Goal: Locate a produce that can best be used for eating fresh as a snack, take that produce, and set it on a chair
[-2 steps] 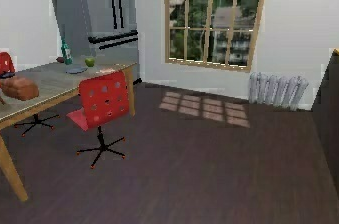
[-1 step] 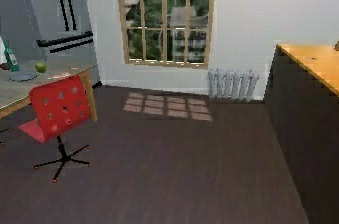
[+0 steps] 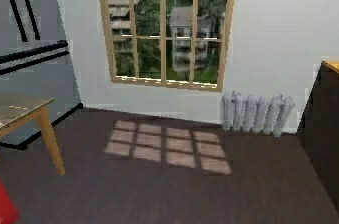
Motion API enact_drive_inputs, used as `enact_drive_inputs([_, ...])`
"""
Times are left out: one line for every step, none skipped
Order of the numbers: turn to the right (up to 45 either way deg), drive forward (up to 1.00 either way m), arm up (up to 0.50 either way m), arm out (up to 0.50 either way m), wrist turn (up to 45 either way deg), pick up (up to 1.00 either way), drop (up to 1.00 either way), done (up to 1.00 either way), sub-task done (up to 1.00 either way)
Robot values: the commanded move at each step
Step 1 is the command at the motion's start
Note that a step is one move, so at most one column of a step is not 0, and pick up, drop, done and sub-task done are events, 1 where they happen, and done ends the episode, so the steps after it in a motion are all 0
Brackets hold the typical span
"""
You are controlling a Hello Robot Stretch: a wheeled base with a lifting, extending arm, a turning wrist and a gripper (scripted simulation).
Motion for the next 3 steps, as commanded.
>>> enact_drive_inputs([6.0, 0.0, 0.0, 0.0, 0.0, 0.0, 0.0, 0.0, 0.0])
enact_drive_inputs([0.0, 0.55, 0.0, 0.0, 0.0, 0.0, 0.0, 0.0, 0.0])
enact_drive_inputs([-33.0, 0.0, 0.0, 0.0, 0.0, 0.0, 0.0, 0.0, 0.0])
